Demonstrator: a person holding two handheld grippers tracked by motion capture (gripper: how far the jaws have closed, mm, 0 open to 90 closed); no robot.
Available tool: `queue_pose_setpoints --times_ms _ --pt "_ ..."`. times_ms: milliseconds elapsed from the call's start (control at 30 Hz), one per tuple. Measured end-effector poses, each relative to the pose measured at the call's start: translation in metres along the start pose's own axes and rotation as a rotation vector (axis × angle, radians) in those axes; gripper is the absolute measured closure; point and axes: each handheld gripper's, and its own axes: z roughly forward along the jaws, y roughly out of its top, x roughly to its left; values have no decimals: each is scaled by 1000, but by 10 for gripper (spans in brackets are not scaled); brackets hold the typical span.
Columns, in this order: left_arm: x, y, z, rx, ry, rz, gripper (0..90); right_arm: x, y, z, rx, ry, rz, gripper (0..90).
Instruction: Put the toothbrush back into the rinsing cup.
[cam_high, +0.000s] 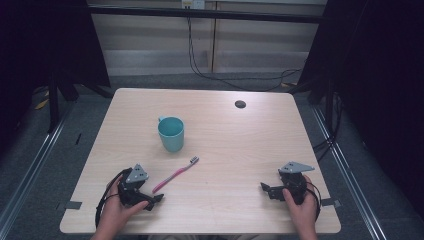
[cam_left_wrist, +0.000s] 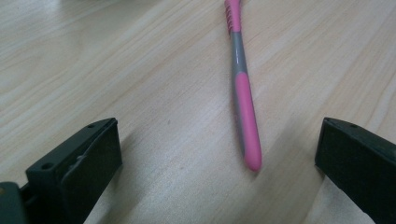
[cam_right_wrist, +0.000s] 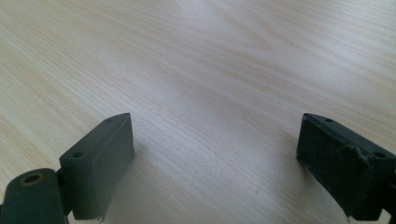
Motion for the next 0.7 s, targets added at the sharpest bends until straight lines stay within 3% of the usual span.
queue_pose_setpoints --times_ms 567,700 --pt "-1 1 0 13 -14 8 1 0 0 0 1 4 -5 107" --pt "0 7 -3 40 -26 6 96 0 0 0 0 6 -4 107"
